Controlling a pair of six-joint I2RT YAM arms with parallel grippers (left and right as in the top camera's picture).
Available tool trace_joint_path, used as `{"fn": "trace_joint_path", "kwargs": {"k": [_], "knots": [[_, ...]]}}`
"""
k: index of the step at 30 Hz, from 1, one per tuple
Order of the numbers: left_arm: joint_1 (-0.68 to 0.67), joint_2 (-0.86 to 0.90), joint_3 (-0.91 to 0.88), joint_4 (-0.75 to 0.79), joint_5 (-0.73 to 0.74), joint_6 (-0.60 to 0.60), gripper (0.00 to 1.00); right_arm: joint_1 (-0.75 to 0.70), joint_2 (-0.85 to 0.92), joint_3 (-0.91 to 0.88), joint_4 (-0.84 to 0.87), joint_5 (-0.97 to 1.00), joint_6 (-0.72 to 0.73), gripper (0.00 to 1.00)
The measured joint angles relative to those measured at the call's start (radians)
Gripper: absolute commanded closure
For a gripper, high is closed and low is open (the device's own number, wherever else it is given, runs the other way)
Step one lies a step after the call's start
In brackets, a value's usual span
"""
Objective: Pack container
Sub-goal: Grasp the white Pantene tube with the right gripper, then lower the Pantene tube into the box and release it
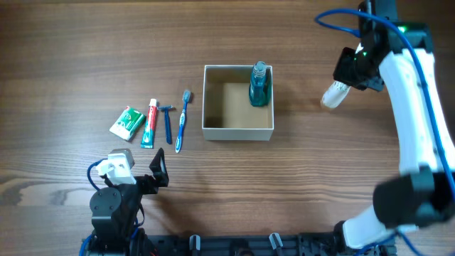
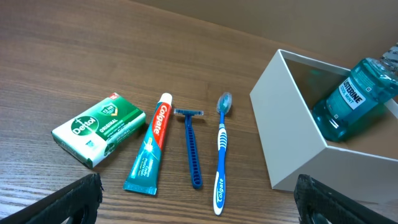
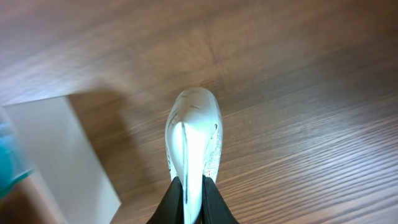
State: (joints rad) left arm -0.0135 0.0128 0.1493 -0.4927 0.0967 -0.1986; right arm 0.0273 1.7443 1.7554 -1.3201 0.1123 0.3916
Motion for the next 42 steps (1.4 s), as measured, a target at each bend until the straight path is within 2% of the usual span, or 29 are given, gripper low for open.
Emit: {"fn": "trace_joint_path", "kwargs": {"k": [5, 11, 17, 24, 31, 33, 37, 42], "knots": [[0.0, 0.0, 0.0, 0.0, 0.0, 0.0, 0.0, 0.157, -0.297, 0.002, -0.016, 0.023, 0.024, 0.96], [0.0, 0.0, 0.0, 0.0, 0.0, 0.0, 0.0, 0.402, -0.426, 0.002, -0.133, 0.019, 0.096, 0.95], [0.0, 0.0, 0.0, 0.0, 0.0, 0.0, 0.0, 0.557, -0.392, 0.002, -0.031, -0.021, 0.113, 0.96], [0.0, 0.0, 0.0, 0.0, 0.0, 0.0, 0.0, 0.562, -0.2, 0.002, 0.032, -0.037, 0.114, 0.96], [0.0, 0.0, 0.0, 0.0, 0.0, 0.0, 0.0, 0.555, -0.021, 0.072, 0.151, 0.031, 0.116, 0.96], [0.0, 0.0, 0.0, 0.0, 0.0, 0.0, 0.0, 0.552, 0.021, 0.068, 0.138, 0.038, 0.116, 0.96], [0.0, 0.0, 0.0, 0.0, 0.0, 0.0, 0.0, 0.561, 0.055, 0.005, 0.103, 0.019, 0.097, 0.96], [0.0, 0.0, 0.0, 0.0, 0.0, 0.0, 0.0, 0.561, 0.016, 0.001, 0.132, 0.019, 0.067, 0.96]]}}
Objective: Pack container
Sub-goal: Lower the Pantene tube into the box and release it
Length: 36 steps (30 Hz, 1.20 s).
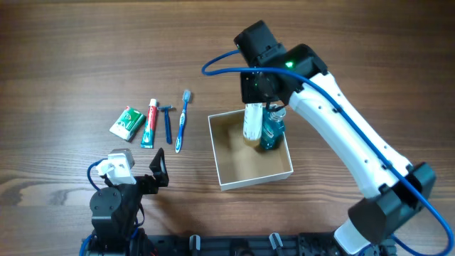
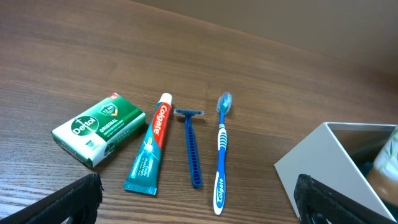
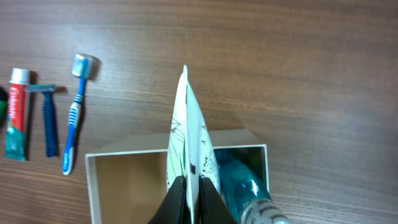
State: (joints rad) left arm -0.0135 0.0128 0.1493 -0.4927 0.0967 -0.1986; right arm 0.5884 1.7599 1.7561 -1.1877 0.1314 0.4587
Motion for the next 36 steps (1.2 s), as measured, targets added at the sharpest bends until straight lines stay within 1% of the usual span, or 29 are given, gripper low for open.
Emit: {"fn": "trace_joint_path", "kwargs": {"k": [5, 9, 13, 20, 25, 26, 28, 30, 31, 36], "knots": [[0.0, 0.0, 0.0, 0.0, 0.0, 0.0, 0.0, 0.0, -0.049, 0.0, -0.013, 0.0, -0.019, 0.96], [0.0, 0.0, 0.0, 0.0, 0.0, 0.0, 0.0, 0.0, -0.05, 0.0, -0.078, -0.003, -0.027, 0.96], [0.0, 0.0, 0.0, 0.0, 0.0, 0.0, 0.0, 0.0, -0.05, 0.0, -0.158, -0.057, -0.083, 0.96], [0.0, 0.0, 0.0, 0.0, 0.0, 0.0, 0.0, 0.0, -0.05, 0.0, -0.221, -0.128, -0.156, 0.96], [0.0, 0.0, 0.0, 0.0, 0.0, 0.0, 0.0, 0.0, -0.05, 0.0, -0.288, -0.131, -0.177, 0.96], [0.0, 0.0, 0.0, 0.0, 0.0, 0.0, 0.0, 0.0, -0.05, 0.0, -0.29, -0.128, -0.177, 0.96], [0.0, 0.0, 0.0, 0.0, 0.0, 0.0, 0.0, 0.0, -0.05, 0.0, -0.285, -0.123, -0.177, 0.91], [0.0, 0.0, 0.0, 0.0, 0.0, 0.0, 0.0, 0.0, -0.05, 0.0, -0.27, -0.12, -0.181, 0.96], [0.0, 0.0, 0.0, 0.0, 0.0, 0.0, 0.0, 0.0, -0.05, 0.0, -0.264, -0.12, -0.181, 0.96], [0.0, 0.0, 0.0, 0.0, 0.0, 0.0, 0.0, 0.0, -0.05, 0.0, -0.105, -0.124, -0.187, 0.96]]}}
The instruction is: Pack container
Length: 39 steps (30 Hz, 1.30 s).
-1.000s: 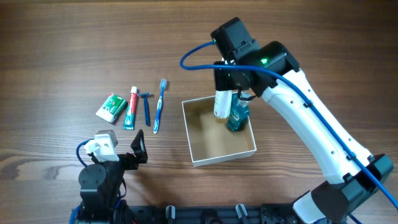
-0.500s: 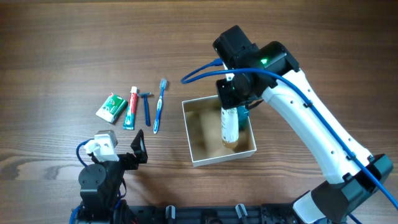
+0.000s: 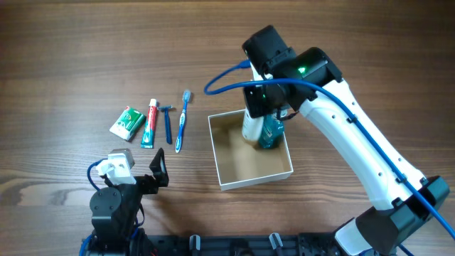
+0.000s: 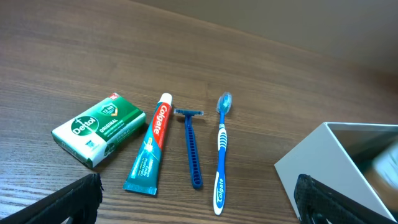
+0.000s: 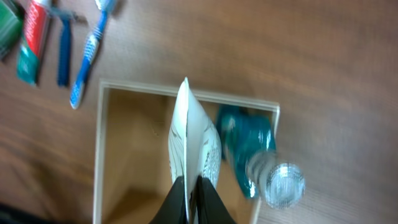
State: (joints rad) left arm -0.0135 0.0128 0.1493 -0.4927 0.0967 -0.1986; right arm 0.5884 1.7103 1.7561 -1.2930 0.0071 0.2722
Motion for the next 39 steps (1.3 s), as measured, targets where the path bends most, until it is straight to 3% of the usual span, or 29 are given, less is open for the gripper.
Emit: {"fn": "trace_joint_path", "kwargs": {"k": [9, 11, 13, 14, 16, 20, 27, 33, 37, 39], "knots": [[0.0, 0.0, 0.0, 0.0, 0.0, 0.0, 0.0, 0.0, 0.008, 0.0, 0.043, 0.0, -0.007, 0.96], [0.0, 0.0, 0.0, 0.0, 0.0, 0.0, 0.0, 0.0, 0.027, -0.004, 0.066, 0.0, -0.013, 0.91], [0.0, 0.0, 0.0, 0.0, 0.0, 0.0, 0.0, 0.0, 0.038, -0.037, 0.105, -0.002, -0.017, 0.76], [0.0, 0.0, 0.0, 0.0, 0.0, 0.0, 0.0, 0.0, 0.041, -0.057, 0.121, -0.003, -0.02, 0.57], [0.0, 0.0, 0.0, 0.0, 0.0, 0.0, 0.0, 0.0, 0.043, -0.088, 0.136, -0.006, -0.031, 0.46], [0.0, 0.0, 0.0, 0.0, 0.0, 0.0, 0.0, 0.0, 0.043, -0.095, 0.16, -0.007, -0.053, 0.37], [0.0, 0.0, 0.0, 0.0, 0.0, 0.0, 0.0, 0.0, 0.022, -0.097, 0.165, -0.007, -0.059, 0.31], [0.0, 0.0, 0.0, 0.0, 0.0, 0.0, 0.0, 0.0, -0.177, -0.098, 0.084, -0.007, -0.04, 0.39], [0.0, 0.0, 0.0, 0.0, 0.0, 0.0, 0.0, 0.0, -0.265, -0.094, -0.152, -0.067, -0.003, 0.71], [0.0, 0.0, 0.0, 0.0, 0.0, 0.0, 0.0, 0.002, -0.267, -0.101, -0.246, -0.112, 0.005, 0.8]]}}
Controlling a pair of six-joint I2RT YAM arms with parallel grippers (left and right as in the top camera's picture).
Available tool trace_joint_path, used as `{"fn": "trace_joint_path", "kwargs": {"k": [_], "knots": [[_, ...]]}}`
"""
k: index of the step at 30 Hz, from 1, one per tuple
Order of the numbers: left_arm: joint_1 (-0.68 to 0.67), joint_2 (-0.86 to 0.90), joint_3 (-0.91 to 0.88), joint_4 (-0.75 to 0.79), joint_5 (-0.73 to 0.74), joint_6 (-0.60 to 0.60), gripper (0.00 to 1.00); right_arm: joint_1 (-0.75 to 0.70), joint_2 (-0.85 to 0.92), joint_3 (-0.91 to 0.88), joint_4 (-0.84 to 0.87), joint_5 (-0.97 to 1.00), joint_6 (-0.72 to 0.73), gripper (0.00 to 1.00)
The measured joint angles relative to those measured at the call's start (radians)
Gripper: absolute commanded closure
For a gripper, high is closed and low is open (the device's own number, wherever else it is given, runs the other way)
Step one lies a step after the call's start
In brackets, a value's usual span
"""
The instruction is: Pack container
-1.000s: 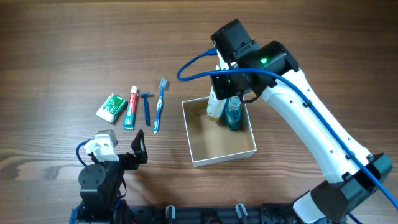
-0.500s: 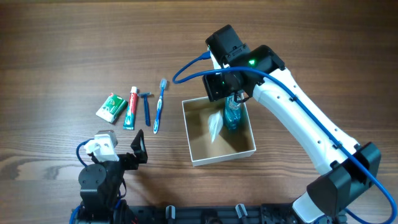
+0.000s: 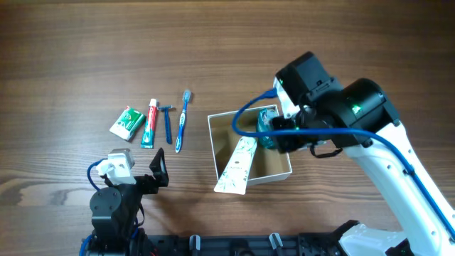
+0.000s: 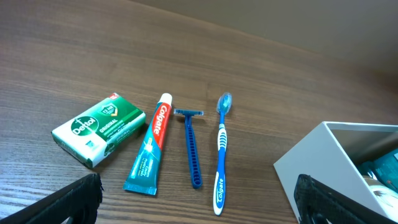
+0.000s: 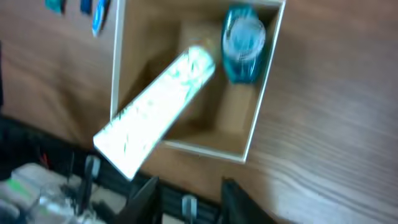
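An open white box (image 3: 287, 169) stands mid-table. In it stands a blue-green mouthwash bottle (image 5: 244, 43), at the far right corner. A white tube (image 3: 237, 166) lies slanted in the box, its flat end sticking out over the near left corner; it also shows in the right wrist view (image 5: 158, 112). My right gripper (image 5: 189, 202) is open above the box, apart from the tube. My left gripper (image 4: 199, 205) rests open near the front edge. A green soap box (image 4: 99, 129), toothpaste (image 4: 149, 152), blue razor (image 4: 191, 149) and toothbrush (image 4: 221, 152) lie left of the box.
The four loose items form a row (image 3: 148, 123) a short way left of the box's wall (image 4: 323, 168). The right arm's body (image 3: 348, 114) and blue cable hang over the box's right side. A black frame runs along the table's front edge.
My right gripper has opened and let go of the white tube, which now leans in the box with its end over the rim. The gripper has moved up and to the right.
My right gripper held the white tube at the far right of the table. Then it held it upright over the box, which had shifted nearer and turned slightly. Then it was lower in the box beside the mouthwash. Now the tube lies released. The left arm stayed still.
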State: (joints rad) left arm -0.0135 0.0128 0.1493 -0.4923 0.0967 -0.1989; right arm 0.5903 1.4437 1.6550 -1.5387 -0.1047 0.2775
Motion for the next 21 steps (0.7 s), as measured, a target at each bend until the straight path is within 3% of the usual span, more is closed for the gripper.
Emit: {"fn": "trace_joint_path", "kwargs": {"k": [3, 4, 7, 9, 13, 21], "knots": [[0.0, 0.0, 0.0, 0.0, 0.0, 0.0, 0.0, 0.006, 0.0, -0.019, -0.013, -0.017, 0.011, 0.85], [0.0, 0.0, 0.0, 0.0, 0.0, 0.0, 0.0, 0.013, 0.0, -0.039, -0.006, -0.026, 0.011, 0.96], [0.0, 0.0, 0.0, 0.0, 0.0, 0.0, 0.0, 0.036, -0.001, -0.108, 0.094, -0.035, 0.016, 0.96], [0.0, 0.0, 0.0, 0.0, 0.0, 0.0, 0.0, 0.062, 0.003, -0.198, 0.278, -0.038, 0.016, 0.96], [0.0, 0.0, 0.0, 0.0, 0.0, 0.0, 0.0, 0.093, 0.055, -0.312, 0.48, -0.043, 0.016, 0.96], [0.0, 0.0, 0.0, -0.001, 0.0, 0.0, 0.0, 0.095, 0.397, -0.337, 0.715, -0.01, -0.101, 0.96]]}}
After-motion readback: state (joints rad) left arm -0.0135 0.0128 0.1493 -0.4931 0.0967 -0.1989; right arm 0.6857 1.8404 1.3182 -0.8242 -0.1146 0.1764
